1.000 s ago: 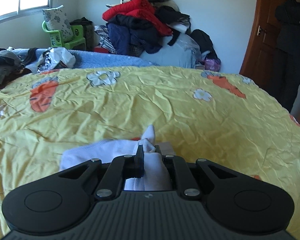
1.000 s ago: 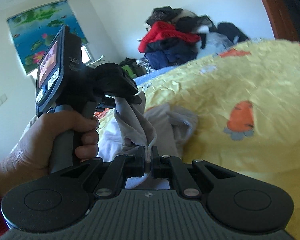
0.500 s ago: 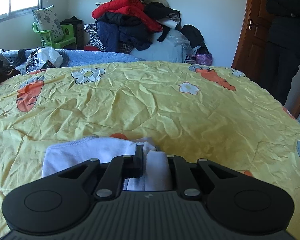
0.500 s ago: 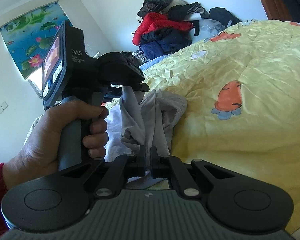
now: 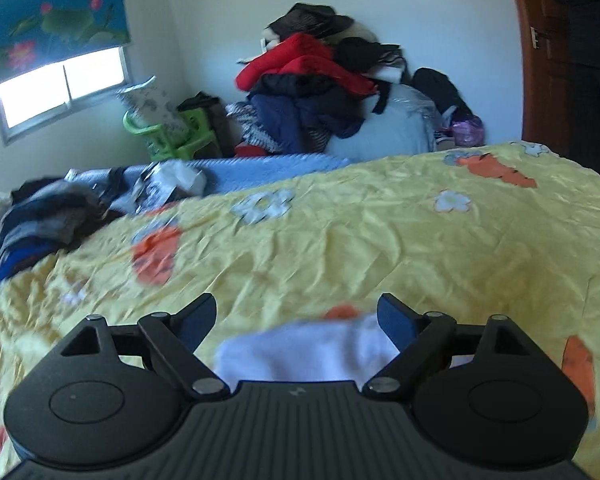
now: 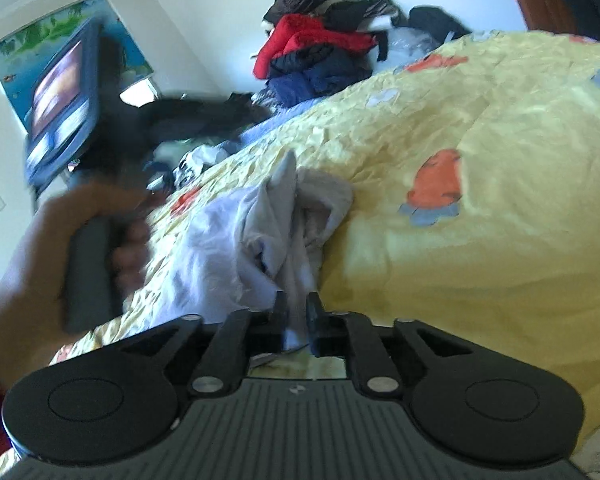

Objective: Fold small clothes
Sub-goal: 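Lower the shirt onto the bedspread and open both tools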

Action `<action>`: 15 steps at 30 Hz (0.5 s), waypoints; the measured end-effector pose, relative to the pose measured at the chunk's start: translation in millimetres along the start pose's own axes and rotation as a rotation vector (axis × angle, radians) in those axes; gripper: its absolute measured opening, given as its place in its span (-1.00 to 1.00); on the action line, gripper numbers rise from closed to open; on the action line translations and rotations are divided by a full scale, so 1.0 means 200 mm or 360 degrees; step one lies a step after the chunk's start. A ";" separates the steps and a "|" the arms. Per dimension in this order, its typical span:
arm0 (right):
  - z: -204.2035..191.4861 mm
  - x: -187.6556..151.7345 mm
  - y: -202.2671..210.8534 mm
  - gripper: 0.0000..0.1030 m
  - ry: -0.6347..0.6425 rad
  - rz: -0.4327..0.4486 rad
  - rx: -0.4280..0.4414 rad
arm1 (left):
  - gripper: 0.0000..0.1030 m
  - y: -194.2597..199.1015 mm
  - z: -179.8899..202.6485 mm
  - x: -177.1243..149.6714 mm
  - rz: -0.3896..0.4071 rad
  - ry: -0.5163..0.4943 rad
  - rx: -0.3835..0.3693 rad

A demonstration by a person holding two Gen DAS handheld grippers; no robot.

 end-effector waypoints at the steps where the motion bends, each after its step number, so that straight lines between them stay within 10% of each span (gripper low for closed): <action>1: 0.01 0.02 0.02 -0.36 0.0010 0.0044 -0.0009 | 0.72 0.03 -0.03 -0.04 -0.0014 0.0010 0.0005; 9: -0.23 0.24 -0.11 -0.35 0.0390 0.0168 0.0061 | 0.72 0.21 -0.12 -0.37 -0.0126 0.0179 -0.0051; 15: -0.24 0.26 -0.35 -0.25 0.0507 0.0053 -0.0187 | 0.72 0.23 -0.13 -0.49 -0.0153 0.0206 -0.0046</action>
Point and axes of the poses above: each gripper's, at about its wrist camera, not at the fingertips, and y roughly against the way its jaws point, z to its right, x to its top, the point moved 6 cm from there along -y, roughly the way its jaws point, and after that the axes turned 12 degrees about -x, right-handed, at the moved point
